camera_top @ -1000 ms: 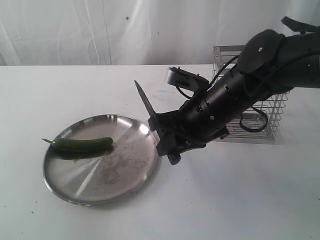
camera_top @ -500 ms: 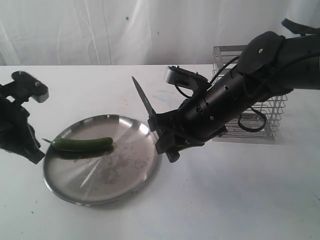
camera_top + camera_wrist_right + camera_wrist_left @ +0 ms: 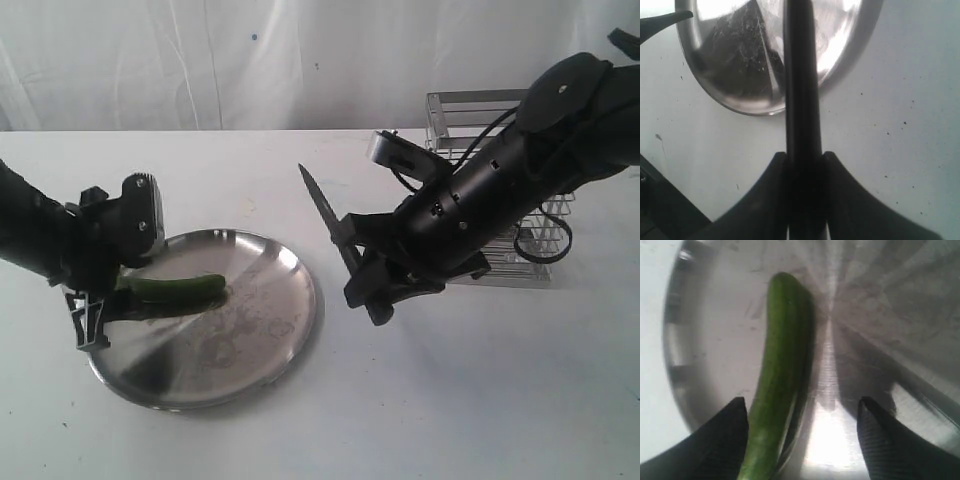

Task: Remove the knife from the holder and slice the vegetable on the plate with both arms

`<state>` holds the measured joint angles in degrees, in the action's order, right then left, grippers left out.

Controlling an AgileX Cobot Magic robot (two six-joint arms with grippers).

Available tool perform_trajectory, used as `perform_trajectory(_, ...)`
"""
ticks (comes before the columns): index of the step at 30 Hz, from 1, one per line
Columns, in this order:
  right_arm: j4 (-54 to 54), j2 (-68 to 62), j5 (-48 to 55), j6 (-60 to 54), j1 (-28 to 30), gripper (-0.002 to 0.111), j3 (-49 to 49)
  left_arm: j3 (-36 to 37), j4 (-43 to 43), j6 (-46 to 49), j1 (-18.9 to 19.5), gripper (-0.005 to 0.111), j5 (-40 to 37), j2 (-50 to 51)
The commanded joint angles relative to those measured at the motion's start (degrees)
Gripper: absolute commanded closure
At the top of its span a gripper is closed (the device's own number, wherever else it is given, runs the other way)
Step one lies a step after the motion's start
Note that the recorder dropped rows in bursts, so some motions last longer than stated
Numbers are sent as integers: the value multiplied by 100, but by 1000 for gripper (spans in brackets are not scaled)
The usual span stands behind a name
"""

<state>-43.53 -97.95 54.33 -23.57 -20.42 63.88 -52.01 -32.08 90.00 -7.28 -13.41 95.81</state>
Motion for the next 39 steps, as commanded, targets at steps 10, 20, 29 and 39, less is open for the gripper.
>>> perform_trajectory(10, -27, 141, 378, -19, 51, 108, 3, -8, -164, 176, -25, 47, 413, 744)
perform_trajectory(20, -27, 141, 339, -19, 51, 108, 3, -176, -170, 146, -25, 48, 1341, -27)
perform_trajectory(29, -27, 141, 2, -26, 51, 108, 3, -1089, -109, 898, -25, 55, 290, 675)
perform_trajectory(39, -27, 141, -62, 42, 51, 108, 3, -1379, -641, 660, -5, 57, 157, 973)
